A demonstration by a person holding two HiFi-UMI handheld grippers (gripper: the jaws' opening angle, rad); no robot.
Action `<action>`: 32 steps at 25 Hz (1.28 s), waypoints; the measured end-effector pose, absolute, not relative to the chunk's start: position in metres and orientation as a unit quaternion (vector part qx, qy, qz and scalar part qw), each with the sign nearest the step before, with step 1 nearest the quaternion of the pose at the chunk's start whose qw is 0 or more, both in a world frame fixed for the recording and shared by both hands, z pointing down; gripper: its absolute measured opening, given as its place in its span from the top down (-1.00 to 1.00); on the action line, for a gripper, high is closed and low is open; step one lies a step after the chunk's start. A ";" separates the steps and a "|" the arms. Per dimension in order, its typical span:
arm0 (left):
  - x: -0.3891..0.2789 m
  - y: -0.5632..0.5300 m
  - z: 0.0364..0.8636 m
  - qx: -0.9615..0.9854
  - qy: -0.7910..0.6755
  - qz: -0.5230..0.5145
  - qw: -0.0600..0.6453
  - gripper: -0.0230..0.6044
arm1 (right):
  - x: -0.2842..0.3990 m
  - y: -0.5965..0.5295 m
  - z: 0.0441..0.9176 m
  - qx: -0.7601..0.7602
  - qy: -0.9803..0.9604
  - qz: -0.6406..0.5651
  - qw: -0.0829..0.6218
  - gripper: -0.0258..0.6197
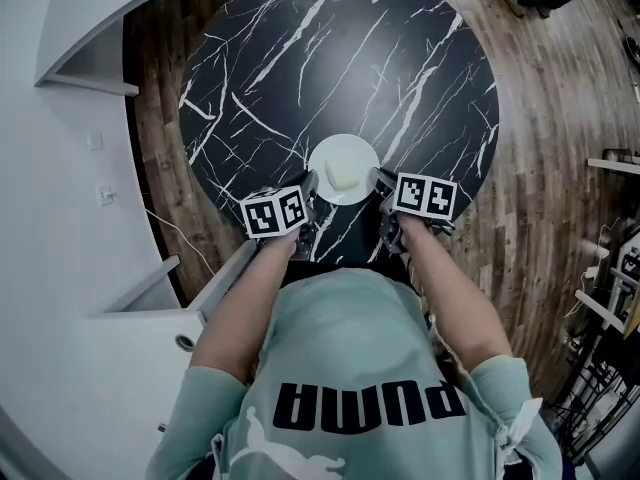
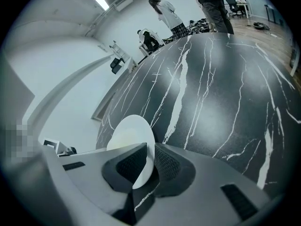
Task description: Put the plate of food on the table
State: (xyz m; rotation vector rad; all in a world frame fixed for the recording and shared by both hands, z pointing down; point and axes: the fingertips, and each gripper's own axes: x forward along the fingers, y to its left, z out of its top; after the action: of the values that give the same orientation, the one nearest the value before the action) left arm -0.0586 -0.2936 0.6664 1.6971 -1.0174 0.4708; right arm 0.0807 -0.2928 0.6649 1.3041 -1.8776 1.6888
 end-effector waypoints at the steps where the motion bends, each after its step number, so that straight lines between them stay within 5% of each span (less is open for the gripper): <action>1: -0.058 -0.293 0.667 0.709 -0.425 0.198 0.526 0.77 | 0.081 -0.293 0.666 0.455 -0.652 0.587 0.150 0.78; 20: -0.076 -0.301 0.668 0.722 -0.439 0.205 0.494 0.73 | 0.097 -0.296 0.662 0.496 -0.652 0.545 0.178 0.76; 32: -0.098 -0.218 0.607 0.732 -0.389 0.157 0.537 0.90 | 0.093 -0.224 0.570 0.524 -0.669 0.517 0.102 0.89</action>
State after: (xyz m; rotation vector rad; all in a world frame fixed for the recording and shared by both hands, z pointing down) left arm -0.0975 -0.2176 0.6066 1.7421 -0.9259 0.3725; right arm 0.0928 -0.2241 0.5697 1.5468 -1.9752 1.5263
